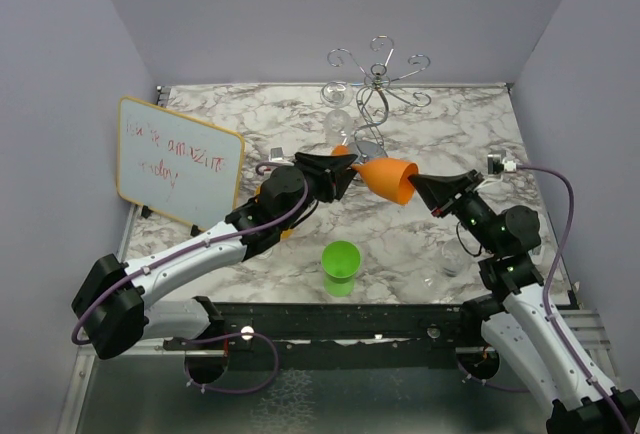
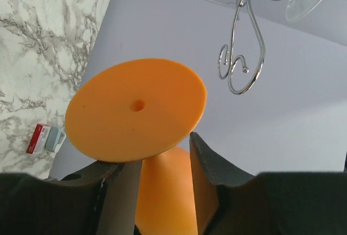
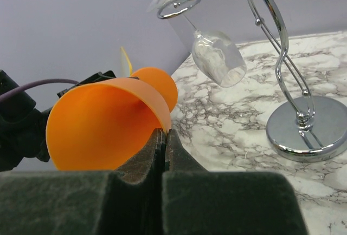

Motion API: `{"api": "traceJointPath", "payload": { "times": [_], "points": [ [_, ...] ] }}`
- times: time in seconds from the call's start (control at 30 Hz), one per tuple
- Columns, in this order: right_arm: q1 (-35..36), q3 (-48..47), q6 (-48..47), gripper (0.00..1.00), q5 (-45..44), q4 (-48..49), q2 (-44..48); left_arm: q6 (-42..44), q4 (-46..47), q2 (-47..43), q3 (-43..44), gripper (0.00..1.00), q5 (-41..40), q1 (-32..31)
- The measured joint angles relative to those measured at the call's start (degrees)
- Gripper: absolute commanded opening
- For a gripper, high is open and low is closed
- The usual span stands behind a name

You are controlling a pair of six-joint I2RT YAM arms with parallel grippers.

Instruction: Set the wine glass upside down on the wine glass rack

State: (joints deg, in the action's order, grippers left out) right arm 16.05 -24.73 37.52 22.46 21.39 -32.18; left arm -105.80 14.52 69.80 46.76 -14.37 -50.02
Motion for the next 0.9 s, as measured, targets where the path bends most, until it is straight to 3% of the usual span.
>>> {"api": "traceJointPath", "payload": {
  "times": [0.13, 0.33, 0.5, 0.53, 0.73, 0.83, 0.9],
  "points": [
    [0.0, 0.5, -0.07, 0.01, 1.38, 0.24, -0.85, -1.29, 0.37, 0.2, -0.11, 0.24, -0.04, 0.0],
    [0.0, 0.79, -0.5, 0.01, 4.2, 1.75, -1.79, -2.29, 0.79, 1.62, -0.61, 0.27, -0.04, 0.0],
    [-0.02, 0.96, -1.09, 0.01, 5.75, 1.75, -1.88, -2.93, 1.2, 2.54, -0.92, 0.01, -0.02, -0.09],
    [-0.04, 0.96, -1.22, 0.02, 5.77, 1.7, -1.88, -3.21, 1.62, 2.78, -0.96, 0.0, -0.02, 0.0],
    [0.02, 0.46, -0.76, 0.51, 6.88, -1.07, -1.99, -1.42, 3.93, 3.13, -1.38, 0.0, 0.0, 0.83],
    [0.04, -1.05, -0.72, 0.65, 7.48, -5.38, -1.49, 1.9, 5.05, 3.08, -2.25, 0.0, 0.02, 1.51],
    [0.07, -2.36, -1.07, 0.68, 7.52, -8.85, -0.44, 3.93, 5.99, 2.91, -3.45, 0.0, 0.17, 1.99]
  ]
}}
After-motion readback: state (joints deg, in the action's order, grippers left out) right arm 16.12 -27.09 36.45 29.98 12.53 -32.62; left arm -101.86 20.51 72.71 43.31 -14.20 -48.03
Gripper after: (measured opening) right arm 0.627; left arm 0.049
